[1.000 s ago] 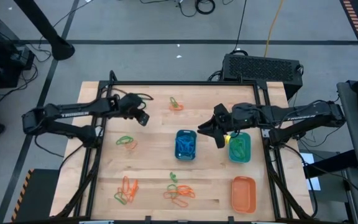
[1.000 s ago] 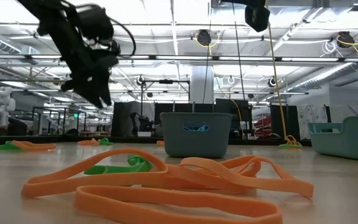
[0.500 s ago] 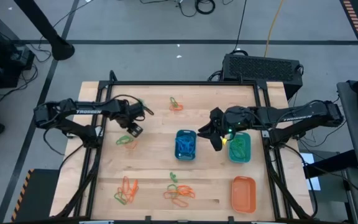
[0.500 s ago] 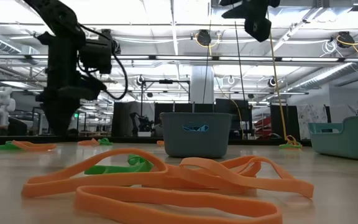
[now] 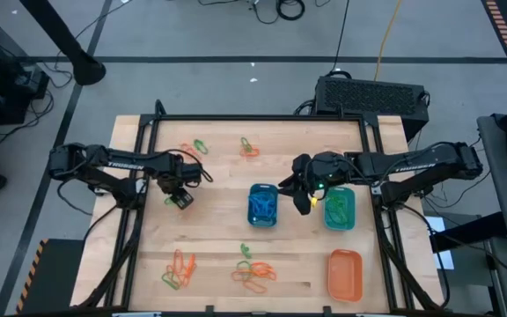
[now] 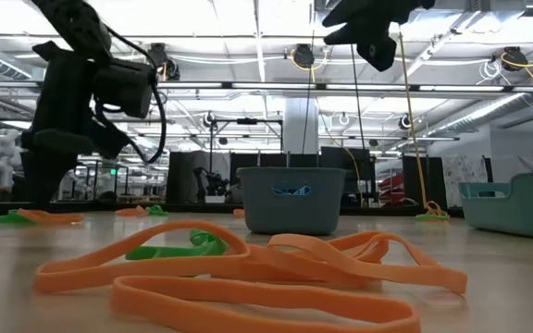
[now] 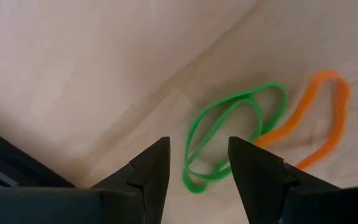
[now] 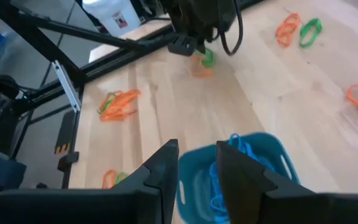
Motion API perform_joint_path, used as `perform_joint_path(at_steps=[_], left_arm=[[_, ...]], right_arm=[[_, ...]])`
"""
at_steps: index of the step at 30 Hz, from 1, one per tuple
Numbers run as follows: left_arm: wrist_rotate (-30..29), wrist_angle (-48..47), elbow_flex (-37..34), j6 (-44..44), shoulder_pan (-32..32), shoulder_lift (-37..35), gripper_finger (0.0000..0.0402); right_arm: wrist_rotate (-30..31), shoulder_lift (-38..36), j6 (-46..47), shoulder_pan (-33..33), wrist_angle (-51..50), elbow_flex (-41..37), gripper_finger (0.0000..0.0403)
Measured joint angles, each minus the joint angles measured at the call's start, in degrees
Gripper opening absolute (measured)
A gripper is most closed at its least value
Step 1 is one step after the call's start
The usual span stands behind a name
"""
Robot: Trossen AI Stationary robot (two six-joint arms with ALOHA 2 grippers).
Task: Sort rubber bands into baskets
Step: Put the green rubberband into the light blue bin
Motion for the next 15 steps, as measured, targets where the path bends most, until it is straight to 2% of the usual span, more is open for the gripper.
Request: perform_joint_path(at_steps=[15], left_arm=[[-1.18, 5.01, -1.21, 1.58, 0.11, 0.8, 0.0171]], right_arm=[[-0.1, -0.09, -1.04, -1.79, 0.44, 0.0, 0.01]])
